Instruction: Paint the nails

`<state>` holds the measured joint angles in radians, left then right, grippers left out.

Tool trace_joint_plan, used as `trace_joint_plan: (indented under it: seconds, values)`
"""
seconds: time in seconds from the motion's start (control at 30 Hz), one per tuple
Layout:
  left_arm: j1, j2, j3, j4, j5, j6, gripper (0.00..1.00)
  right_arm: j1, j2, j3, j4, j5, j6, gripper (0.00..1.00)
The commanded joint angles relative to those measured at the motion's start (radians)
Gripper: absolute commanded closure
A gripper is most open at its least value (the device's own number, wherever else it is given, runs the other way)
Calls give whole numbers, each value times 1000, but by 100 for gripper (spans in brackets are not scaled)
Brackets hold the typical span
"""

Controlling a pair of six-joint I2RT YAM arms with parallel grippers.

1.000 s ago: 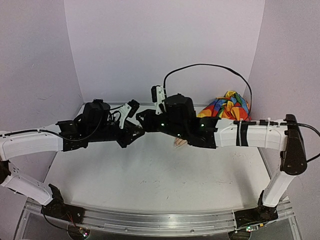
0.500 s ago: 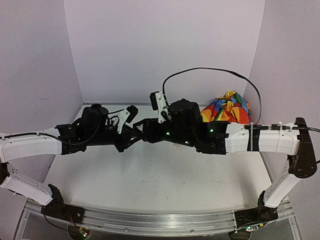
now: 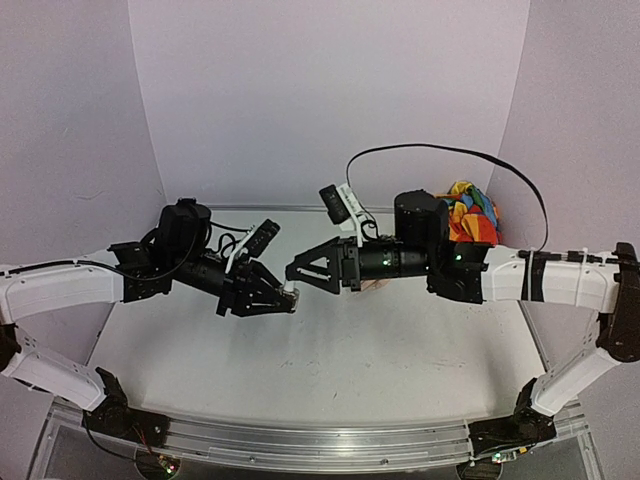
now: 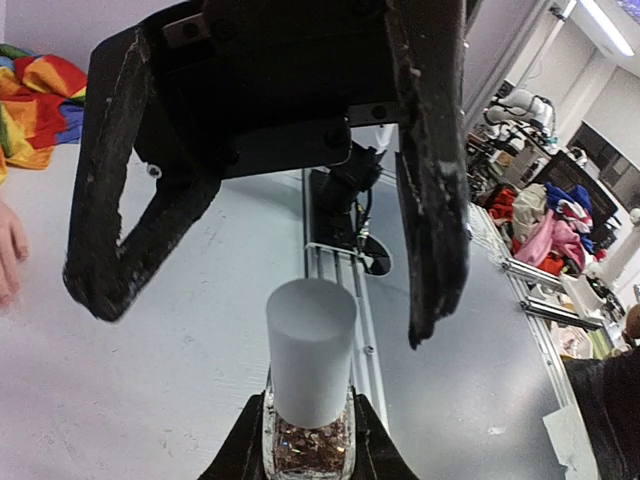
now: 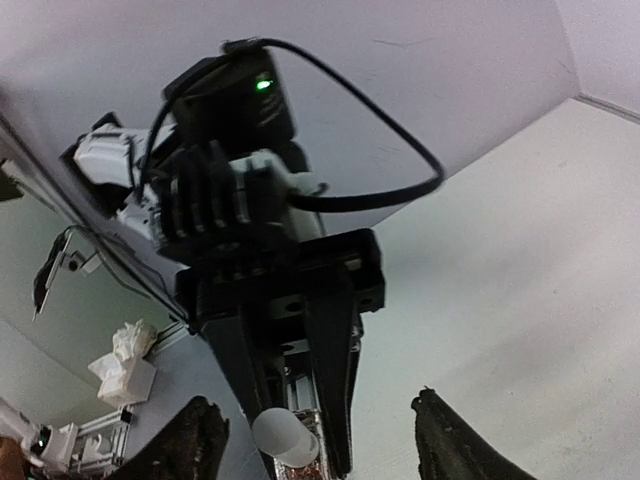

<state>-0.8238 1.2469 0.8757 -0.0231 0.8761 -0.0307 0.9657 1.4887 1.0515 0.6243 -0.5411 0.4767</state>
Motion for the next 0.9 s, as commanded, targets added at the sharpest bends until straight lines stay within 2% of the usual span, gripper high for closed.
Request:
trace_joint_plan:
  seconds: [0.0,0.37,0.47,0.57,0.67,0.77,0.87]
  values:
    - [-1,6,67,63,182,-13,100,6,0,14,143,-179,7,39]
    - [-3,18,70,63,199,-32,100,6,68,50,187,-256,29,56]
    - [-3,18,68,63,194,-33,100,5,76,59,191,-253,32,67]
    - [-3,20,66,64,189,-31,100,6,86,64,195,-257,38,72]
    - [-3,24,64,64,180,-28,100,6,91,63,198,-254,45,86]
    - [-3,16,59,64,116,-22,100,8,87,57,200,-239,47,100]
    - [-3,-17,36,60,-136,-22,100,14,76,37,194,-164,39,100]
